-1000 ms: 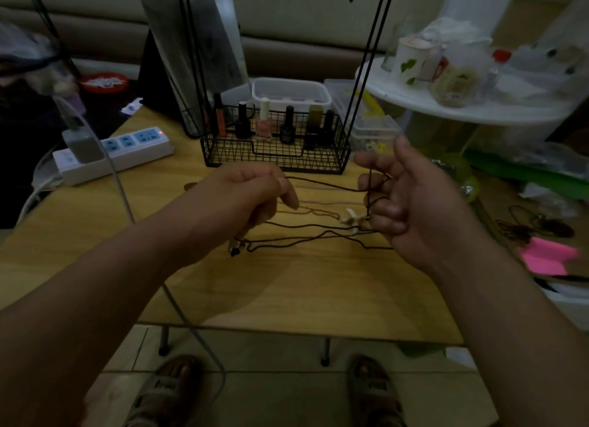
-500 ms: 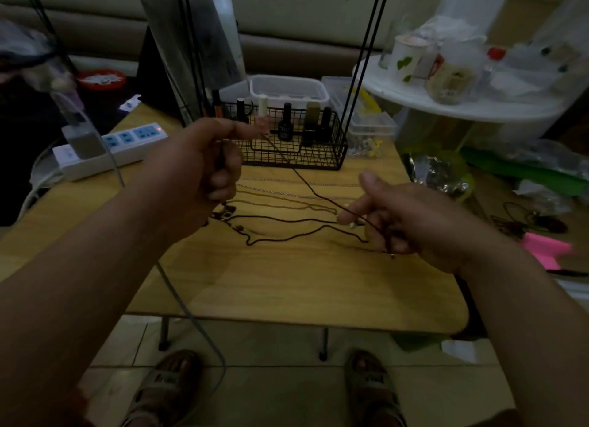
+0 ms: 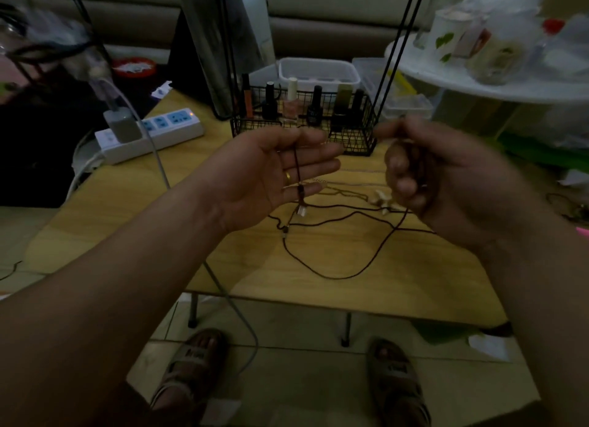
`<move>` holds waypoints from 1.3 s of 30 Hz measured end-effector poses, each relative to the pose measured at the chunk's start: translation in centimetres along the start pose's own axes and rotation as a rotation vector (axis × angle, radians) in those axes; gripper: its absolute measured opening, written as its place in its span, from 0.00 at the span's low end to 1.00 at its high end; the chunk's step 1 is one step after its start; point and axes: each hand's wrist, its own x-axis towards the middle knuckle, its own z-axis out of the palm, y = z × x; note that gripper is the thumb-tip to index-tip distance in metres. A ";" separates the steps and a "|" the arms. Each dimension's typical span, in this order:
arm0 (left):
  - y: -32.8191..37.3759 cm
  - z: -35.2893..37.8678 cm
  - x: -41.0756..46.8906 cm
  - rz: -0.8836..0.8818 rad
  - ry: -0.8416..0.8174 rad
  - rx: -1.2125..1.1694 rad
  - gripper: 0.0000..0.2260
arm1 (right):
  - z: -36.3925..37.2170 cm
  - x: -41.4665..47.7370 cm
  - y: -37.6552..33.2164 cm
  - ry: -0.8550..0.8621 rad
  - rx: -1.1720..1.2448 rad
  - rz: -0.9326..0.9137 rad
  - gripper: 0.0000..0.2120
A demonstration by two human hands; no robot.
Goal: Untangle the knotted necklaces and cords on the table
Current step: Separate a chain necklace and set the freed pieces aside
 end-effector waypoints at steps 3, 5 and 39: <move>0.0 -0.3 0.0 0.010 0.006 0.091 0.12 | 0.2 -0.4 -1.9 -0.029 0.071 -0.060 0.14; -0.2 -0.6 0.1 0.032 0.016 0.185 0.12 | 0.8 -0.3 -3.3 -0.056 0.043 -0.082 0.15; 1.3 5.8 -3.3 0.094 -0.206 0.904 0.12 | 5.8 -2.2 -24.2 -0.029 -0.526 -0.099 0.13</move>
